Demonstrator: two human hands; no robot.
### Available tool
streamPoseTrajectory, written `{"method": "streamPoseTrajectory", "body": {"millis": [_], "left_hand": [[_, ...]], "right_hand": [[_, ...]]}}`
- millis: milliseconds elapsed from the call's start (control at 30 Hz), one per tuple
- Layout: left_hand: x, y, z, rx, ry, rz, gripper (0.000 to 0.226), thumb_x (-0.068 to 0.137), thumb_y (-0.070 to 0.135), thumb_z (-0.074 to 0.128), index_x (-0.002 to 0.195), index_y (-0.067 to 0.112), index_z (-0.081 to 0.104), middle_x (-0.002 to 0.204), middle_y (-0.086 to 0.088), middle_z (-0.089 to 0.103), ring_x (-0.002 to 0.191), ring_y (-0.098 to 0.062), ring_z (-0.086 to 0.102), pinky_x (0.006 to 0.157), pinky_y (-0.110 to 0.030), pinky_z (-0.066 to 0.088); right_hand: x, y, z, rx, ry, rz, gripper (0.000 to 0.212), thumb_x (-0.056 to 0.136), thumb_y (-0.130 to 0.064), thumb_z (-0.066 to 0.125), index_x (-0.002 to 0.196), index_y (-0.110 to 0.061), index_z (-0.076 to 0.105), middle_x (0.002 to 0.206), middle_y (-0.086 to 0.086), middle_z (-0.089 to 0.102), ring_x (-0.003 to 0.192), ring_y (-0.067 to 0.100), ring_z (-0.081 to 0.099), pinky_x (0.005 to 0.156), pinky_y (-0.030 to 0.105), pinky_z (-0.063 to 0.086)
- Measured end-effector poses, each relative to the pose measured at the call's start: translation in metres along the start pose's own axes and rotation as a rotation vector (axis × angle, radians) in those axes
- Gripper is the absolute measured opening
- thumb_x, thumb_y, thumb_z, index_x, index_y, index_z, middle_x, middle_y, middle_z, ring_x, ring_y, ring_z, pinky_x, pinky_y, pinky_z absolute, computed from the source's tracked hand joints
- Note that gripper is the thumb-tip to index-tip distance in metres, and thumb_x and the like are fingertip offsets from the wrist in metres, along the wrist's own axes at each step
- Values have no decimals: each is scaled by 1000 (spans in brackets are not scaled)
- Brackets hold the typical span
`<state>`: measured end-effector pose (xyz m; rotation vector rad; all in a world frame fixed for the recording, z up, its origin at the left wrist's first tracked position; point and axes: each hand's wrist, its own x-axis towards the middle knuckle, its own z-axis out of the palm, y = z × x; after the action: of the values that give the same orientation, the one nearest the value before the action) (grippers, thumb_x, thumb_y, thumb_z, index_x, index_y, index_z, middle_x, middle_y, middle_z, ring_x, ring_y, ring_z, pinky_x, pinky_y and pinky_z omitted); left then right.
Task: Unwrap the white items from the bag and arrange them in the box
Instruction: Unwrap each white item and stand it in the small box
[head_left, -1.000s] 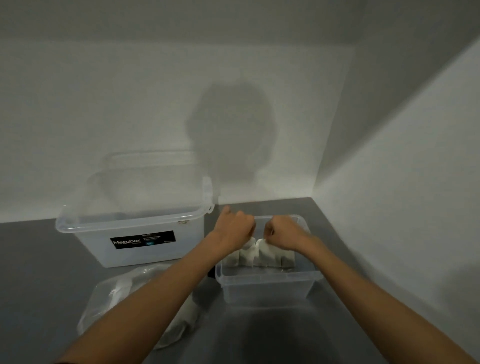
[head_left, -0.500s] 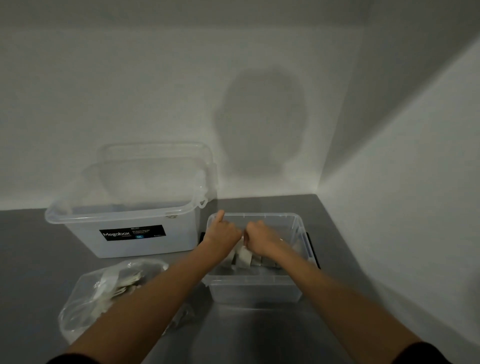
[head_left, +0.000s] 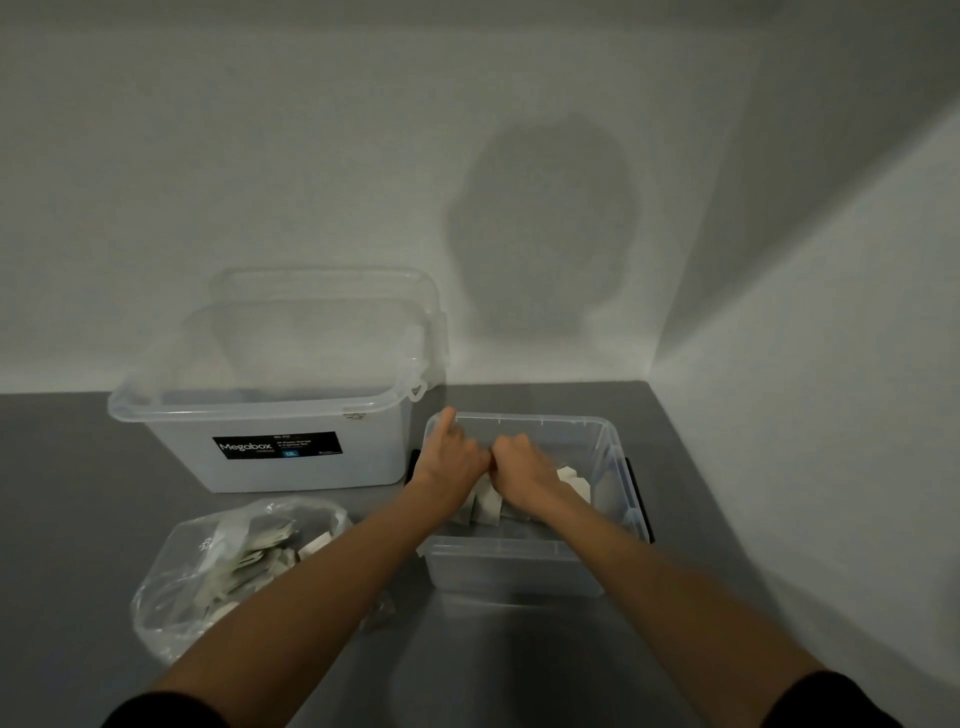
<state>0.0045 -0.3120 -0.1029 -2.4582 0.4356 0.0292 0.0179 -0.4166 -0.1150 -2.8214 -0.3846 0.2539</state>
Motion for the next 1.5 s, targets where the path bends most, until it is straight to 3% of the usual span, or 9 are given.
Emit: {"method": "streamPoseTrajectory", "body": {"millis": [300, 400, 600, 800, 933, 1133, 1267, 1400, 1500], "left_hand": [[-12, -20, -2, -180, 138, -27, 14, 90, 18, 53, 94, 18, 66, 91, 1, 68, 95, -20, 61, 110, -50, 15], [-30, -42, -16, -264, 231, -51, 16, 92, 27, 50, 93, 19, 64, 86, 1, 67, 88, -20, 62, 103, -46, 21], [-67, -101, -16, -463, 316, -154, 19, 93, 34, 48, 98, 25, 63, 93, 6, 70, 92, -15, 63, 94, -40, 24], [-122, -156, 17, -742, 202, -194, 19, 91, 35, 55, 101, 25, 67, 97, 9, 70, 93, -15, 63, 87, -35, 46], [-153, -170, 53, -984, 42, -155, 9, 86, 27, 60, 83, 26, 69, 85, 9, 68, 79, -9, 62, 77, -35, 54], [-175, -166, 104, -946, -91, -121, 14, 84, 18, 59, 89, 17, 72, 90, 0, 71, 83, -17, 66, 79, -36, 55], [-183, -159, 125, -914, -170, -37, 14, 85, 20, 63, 97, 17, 70, 100, -2, 70, 89, -18, 65, 84, -35, 54], [-187, -156, 136, -890, -133, 6, 15, 87, 21, 61, 97, 15, 70, 99, -2, 68, 89, -19, 64, 81, -34, 54], [-188, -156, 144, -898, -99, 28, 14, 86, 20, 60, 95, 16, 69, 97, -3, 68, 87, -19, 63, 81, -38, 54]], "right_hand": [[-6, 1, -20, 11, -13, 8, 19, 91, -1, 48, 103, -4, 64, 107, 16, 62, 92, 32, 62, 75, 36, 50], [-6, -8, -40, 19, 24, 9, 15, 89, -6, 52, 92, -5, 67, 94, 13, 66, 79, 29, 63, 65, 33, 49], [-18, -62, -77, 138, 141, -108, 13, 87, -13, 59, 89, -9, 72, 91, 9, 69, 80, 25, 66, 77, 41, 57], [-38, -131, -77, 273, 97, -238, 14, 89, -16, 61, 92, -12, 73, 95, 4, 70, 78, 18, 66, 76, 32, 56], [-42, -177, -60, 301, -9, -275, 14, 90, -14, 60, 90, -10, 73, 88, 4, 71, 68, 18, 69, 54, 15, 50], [-39, -224, -6, 159, -297, -210, 14, 88, -6, 58, 91, 1, 70, 78, 10, 67, 54, 15, 60, 54, 21, 51], [-37, -232, 39, 98, -335, -97, 12, 84, 6, 55, 88, 3, 65, 87, 20, 70, 69, 29, 72, 67, 37, 61], [-41, -234, 66, 9, -251, -18, 4, 83, 1, 59, 84, -3, 60, 84, 12, 58, 82, 27, 65, 64, 28, 50], [-47, -237, 74, -34, -222, 37, 21, 76, -5, 73, 96, -2, 67, 93, 13, 64, 92, 24, 64, 66, 27, 47]]}}
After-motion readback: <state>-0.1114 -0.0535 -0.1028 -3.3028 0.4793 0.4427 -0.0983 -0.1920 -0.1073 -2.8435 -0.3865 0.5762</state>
